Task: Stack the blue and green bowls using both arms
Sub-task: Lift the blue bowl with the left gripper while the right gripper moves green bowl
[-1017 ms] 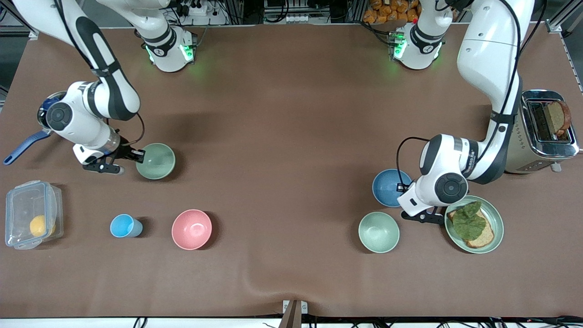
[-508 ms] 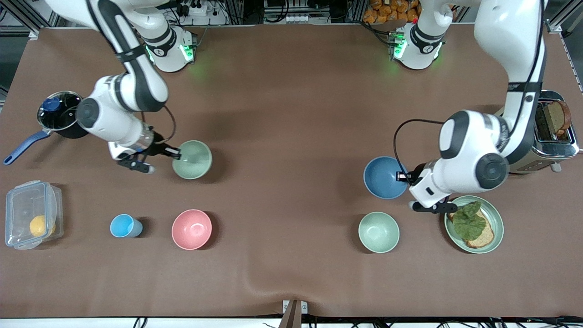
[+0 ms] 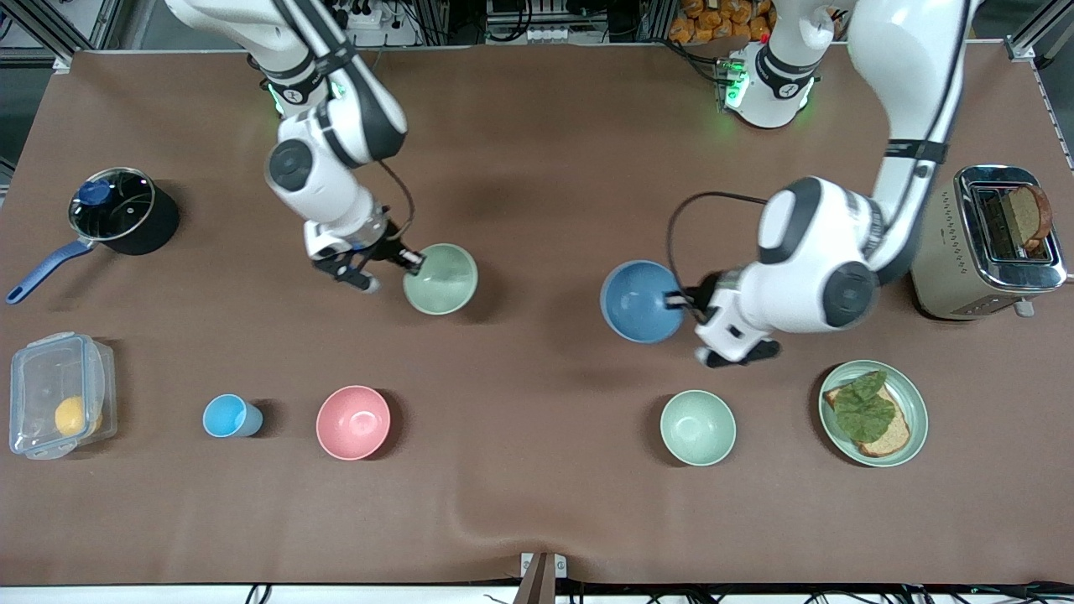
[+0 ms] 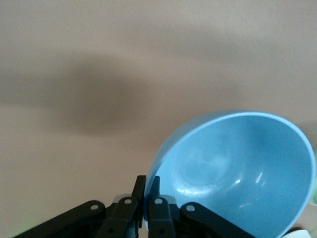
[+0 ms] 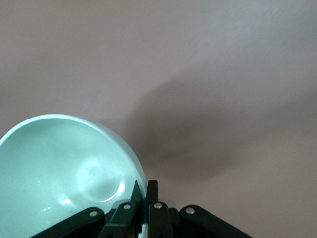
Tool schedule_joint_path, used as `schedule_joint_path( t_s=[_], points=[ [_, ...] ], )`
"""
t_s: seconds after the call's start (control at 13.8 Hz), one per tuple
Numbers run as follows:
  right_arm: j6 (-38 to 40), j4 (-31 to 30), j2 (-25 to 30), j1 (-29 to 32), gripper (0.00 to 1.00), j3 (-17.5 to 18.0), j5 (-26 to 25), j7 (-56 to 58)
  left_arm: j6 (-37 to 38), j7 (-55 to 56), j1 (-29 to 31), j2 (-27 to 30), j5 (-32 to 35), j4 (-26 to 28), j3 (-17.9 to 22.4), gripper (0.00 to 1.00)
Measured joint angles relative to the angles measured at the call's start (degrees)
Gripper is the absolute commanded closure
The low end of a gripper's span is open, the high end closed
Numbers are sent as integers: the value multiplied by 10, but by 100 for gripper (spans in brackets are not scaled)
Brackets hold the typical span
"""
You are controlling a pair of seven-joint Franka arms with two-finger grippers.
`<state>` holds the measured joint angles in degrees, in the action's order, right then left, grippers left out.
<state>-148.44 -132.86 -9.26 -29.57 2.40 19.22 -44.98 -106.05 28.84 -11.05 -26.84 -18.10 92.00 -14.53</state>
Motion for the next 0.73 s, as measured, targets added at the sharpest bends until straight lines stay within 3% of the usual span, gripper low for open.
schedule_joint_path(
  t_s=[0.36,0.58,0.65,0.73],
  points=[
    [-47,11,-38,-89,100,-1,0,-110,-6,131,-32,4,-19,17,-43,100],
    [-81,16,-74,-130,100,-1,0,-148,-55,145,-33,54,-39,101,-62,100],
    [-94,18,-84,-133,91,-2,0,-154,-72,148,-33,75,-41,137,-68,100],
    [-100,20,-92,-135,68,-2,0,-158,-84,151,-33,90,-44,166,-73,100]
  ],
)
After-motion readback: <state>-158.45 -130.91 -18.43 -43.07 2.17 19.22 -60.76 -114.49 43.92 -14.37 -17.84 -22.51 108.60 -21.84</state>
